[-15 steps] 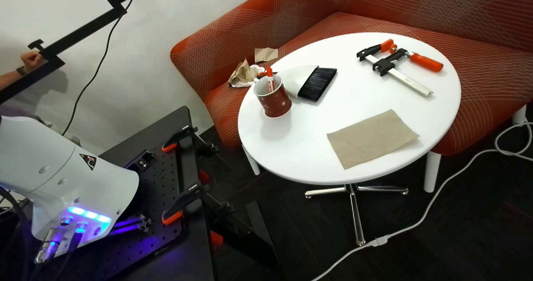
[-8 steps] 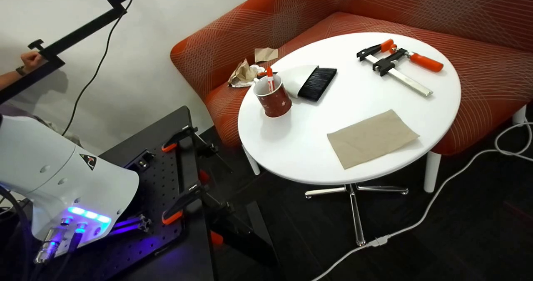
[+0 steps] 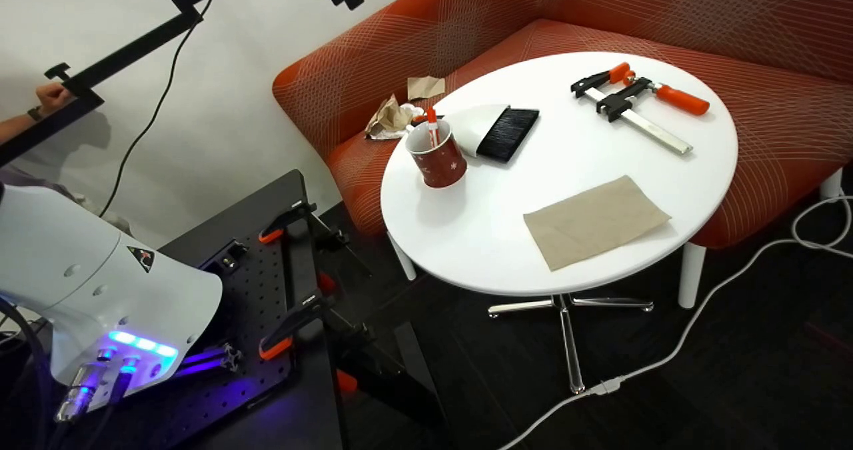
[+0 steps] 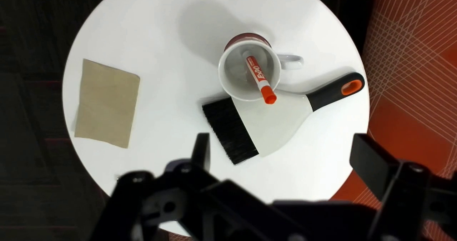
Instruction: Pick up the pen from the mug cup and put it on the table.
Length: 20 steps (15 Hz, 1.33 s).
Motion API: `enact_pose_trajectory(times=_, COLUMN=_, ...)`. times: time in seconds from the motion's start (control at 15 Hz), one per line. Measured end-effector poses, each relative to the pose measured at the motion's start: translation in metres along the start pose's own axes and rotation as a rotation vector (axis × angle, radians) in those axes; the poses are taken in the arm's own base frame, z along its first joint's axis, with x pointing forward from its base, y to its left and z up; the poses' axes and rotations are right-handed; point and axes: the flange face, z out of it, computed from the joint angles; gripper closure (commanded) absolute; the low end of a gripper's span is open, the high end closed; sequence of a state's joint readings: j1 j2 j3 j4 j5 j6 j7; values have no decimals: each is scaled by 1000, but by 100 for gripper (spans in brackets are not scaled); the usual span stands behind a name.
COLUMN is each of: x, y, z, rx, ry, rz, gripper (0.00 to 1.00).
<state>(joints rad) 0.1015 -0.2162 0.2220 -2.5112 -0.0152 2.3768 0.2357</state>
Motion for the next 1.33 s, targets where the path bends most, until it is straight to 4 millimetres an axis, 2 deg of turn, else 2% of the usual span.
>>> enact_pose_trajectory(times=0.2, x=3, y=0, z=4, rx=8, ry=10, rz=-30, gripper=0)
enact_pose_trajectory(times=0.33, x=8, y=1, z=16, rx=25, ry=24, rz=-76, gripper=0)
enact_pose_trajectory(times=0.87, x=20, y=18, z=94, rx=174, ry=13, rz=-315, gripper=0)
enact_pose_trajectory(times=1.33, x=17, y=20, z=147, rx=221, ry=12, rz=-387, gripper=0)
